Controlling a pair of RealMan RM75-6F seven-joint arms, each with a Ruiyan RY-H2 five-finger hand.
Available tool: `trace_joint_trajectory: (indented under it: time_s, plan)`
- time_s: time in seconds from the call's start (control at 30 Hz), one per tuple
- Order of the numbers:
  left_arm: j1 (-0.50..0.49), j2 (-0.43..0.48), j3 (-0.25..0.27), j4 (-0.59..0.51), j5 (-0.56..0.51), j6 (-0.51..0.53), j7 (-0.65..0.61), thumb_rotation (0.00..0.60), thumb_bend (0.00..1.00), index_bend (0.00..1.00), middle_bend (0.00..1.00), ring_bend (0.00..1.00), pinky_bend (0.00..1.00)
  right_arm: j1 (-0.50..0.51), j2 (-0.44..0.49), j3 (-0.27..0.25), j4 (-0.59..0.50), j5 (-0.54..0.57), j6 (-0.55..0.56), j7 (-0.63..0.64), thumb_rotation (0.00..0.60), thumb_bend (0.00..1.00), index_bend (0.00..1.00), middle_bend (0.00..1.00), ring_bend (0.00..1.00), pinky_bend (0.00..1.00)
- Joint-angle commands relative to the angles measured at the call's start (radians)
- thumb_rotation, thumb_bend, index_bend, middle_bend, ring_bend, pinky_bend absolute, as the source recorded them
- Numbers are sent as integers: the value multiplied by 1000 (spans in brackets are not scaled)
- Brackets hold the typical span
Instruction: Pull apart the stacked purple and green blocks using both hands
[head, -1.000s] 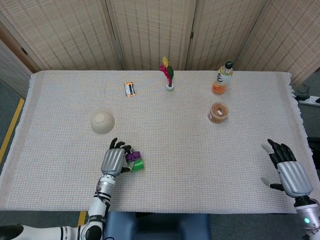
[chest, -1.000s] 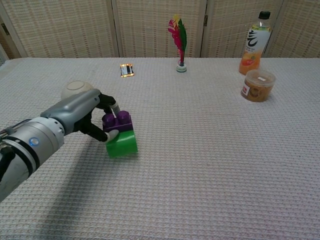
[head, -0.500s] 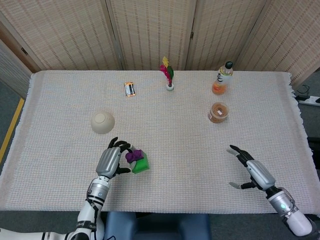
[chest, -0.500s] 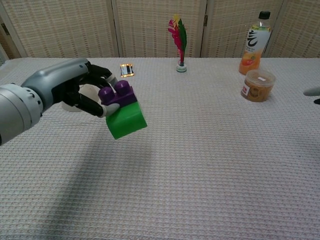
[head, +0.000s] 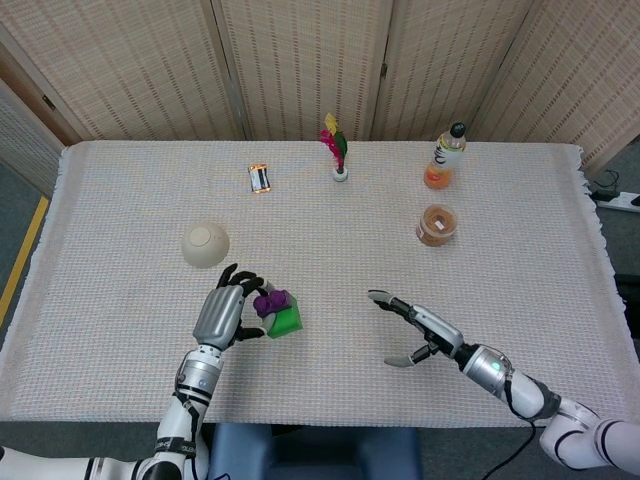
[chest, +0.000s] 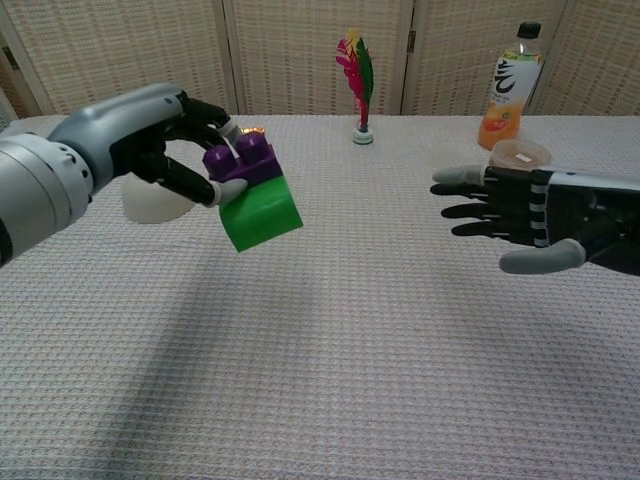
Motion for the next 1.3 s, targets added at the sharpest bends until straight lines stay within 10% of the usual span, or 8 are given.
trace_joint_trajectory:
  time_s: [0.03, 1.3]
  plan:
    - [-5, -2, -3, 2, -4, 2, -4, 600, 632, 746, 685, 227, 0, 49, -39, 16, 33, 27, -26, 89, 600, 239, 0, 0, 0, 0]
    - [-95, -87, 1, 20, -14, 57, 74, 600, 642, 751, 690, 230, 0, 175, -267, 91, 83, 195, -108, 19, 600, 239, 62, 0, 0, 0]
